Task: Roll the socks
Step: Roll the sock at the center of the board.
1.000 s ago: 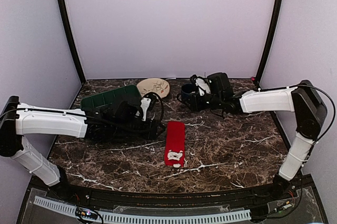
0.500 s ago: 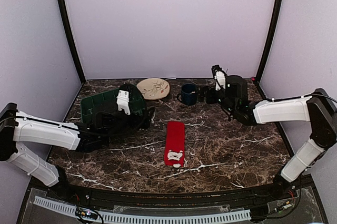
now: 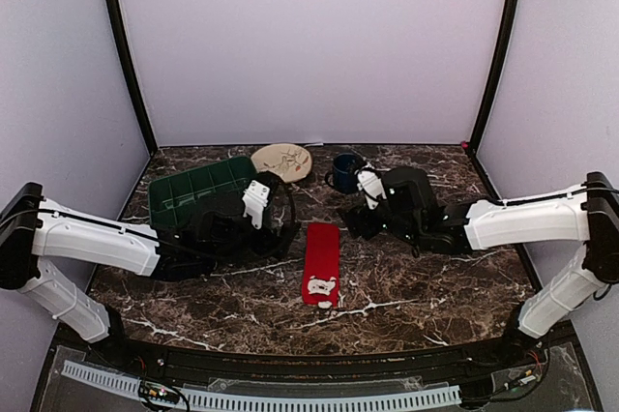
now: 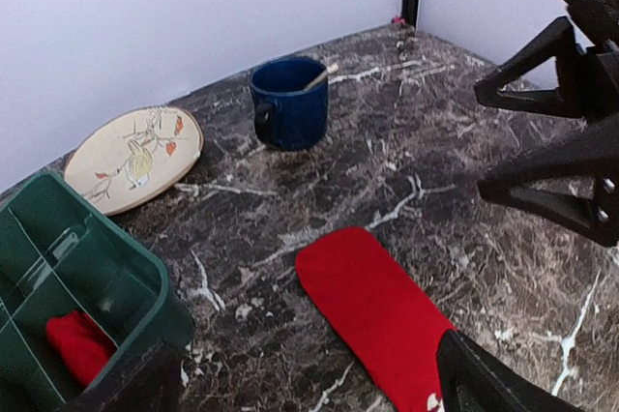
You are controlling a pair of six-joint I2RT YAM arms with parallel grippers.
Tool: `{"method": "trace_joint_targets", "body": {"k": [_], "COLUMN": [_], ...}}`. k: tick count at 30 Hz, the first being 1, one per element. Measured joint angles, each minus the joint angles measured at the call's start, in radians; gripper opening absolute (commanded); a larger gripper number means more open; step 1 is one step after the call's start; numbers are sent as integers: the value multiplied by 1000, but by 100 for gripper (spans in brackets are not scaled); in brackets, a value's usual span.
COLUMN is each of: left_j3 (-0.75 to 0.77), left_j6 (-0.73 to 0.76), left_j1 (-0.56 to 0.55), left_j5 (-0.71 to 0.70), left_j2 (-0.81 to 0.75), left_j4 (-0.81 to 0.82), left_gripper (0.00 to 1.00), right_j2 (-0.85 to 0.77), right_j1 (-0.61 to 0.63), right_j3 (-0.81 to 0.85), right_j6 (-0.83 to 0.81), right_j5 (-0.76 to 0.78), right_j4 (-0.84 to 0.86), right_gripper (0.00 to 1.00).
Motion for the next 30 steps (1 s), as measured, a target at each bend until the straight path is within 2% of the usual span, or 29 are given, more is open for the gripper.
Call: {"method": "trace_joint_targets", "body": {"k": [5, 10, 15, 20, 24, 26, 30], "left_j3": [2, 30, 96, 174, 229, 254, 328], "left_j6": [0, -8, -54, -138, -195, -215, -235], "left_j1": [-8, -8, 0, 64, 128, 151, 166], "left_j5": [39, 119, 223, 396, 525, 581, 686], "left_j2": [22, 52, 107, 179, 246, 275, 346], "left_j4": [-70, -129, -180, -229, -270, -295, -348], "left_gripper": [90, 85, 71, 47, 38, 38, 30], "right_j2": [0, -10, -36, -40, -33, -25, 2], "right_j1": [181, 296, 352, 376, 390, 391, 392], "right_j3": [-1, -7, -21, -47, -55, -55, -55], "right_j6": [-2, 23, 47, 56, 48, 36, 12], "right_j5": [43, 76, 64, 44, 29, 20, -1], "right_j4": [-184, -298, -362, -375, -375, -370, -360], "right_gripper": [68, 66, 63, 63, 63, 63, 63]}}
